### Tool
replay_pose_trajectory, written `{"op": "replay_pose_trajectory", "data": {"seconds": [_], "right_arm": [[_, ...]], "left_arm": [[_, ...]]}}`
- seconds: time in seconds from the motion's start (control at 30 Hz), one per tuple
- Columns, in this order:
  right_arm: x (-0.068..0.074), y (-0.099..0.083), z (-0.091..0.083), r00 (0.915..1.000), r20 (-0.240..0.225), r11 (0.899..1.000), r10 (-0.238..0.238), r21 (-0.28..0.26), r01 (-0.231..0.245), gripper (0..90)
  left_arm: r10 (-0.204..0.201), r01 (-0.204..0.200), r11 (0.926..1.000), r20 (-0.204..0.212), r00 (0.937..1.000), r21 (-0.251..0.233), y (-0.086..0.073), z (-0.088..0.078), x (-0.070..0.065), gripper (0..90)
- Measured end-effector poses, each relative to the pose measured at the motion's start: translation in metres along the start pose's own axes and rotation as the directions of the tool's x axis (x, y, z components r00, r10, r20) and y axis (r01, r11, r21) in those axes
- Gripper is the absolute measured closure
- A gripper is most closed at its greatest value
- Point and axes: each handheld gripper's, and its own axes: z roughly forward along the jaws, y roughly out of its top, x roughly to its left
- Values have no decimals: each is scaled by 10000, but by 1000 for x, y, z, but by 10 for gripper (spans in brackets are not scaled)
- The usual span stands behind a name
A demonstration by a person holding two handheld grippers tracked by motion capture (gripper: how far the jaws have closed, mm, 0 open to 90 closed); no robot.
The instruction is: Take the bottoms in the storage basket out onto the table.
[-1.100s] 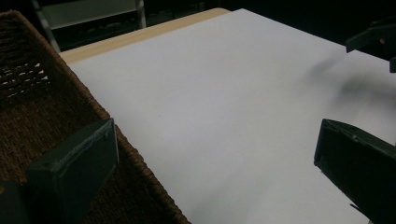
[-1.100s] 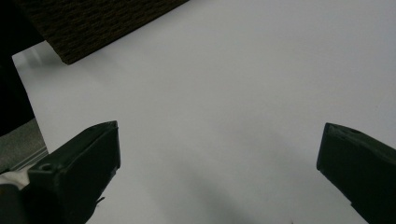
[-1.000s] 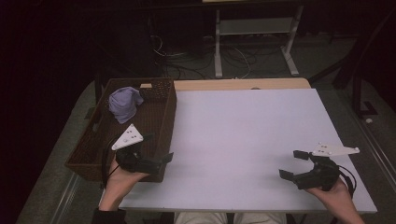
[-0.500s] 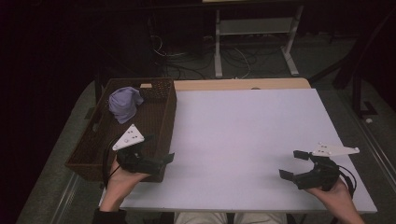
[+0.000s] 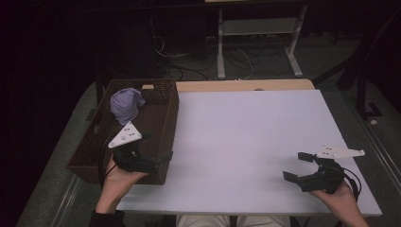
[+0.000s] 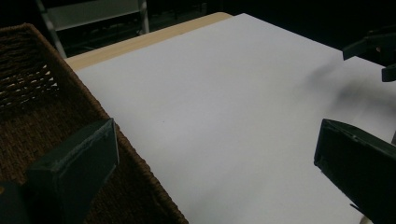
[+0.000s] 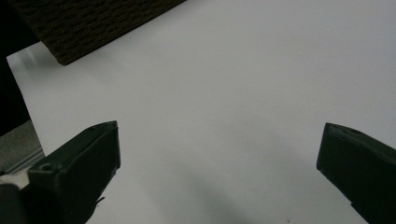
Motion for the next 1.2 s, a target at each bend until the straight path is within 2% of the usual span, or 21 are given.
{"op": "replay_pose_trajectory", "data": {"seconds": [0.5,1.0,1.2], "right_arm": [[0,1,0,10000,94,10000,-23,8,23,0],[0,1,2,9999,59,9999,-99,18,99,0],[1,1,2,9999,35,9999,-118,53,117,0]], "left_arm": [[125,-120,9995,-177,9998,291,18,-6,13,0],[-84,94,9996,-356,9993,282,29,-12,26,0],[-238,255,9991,-524,9983,328,34,-15,35,0]]}}
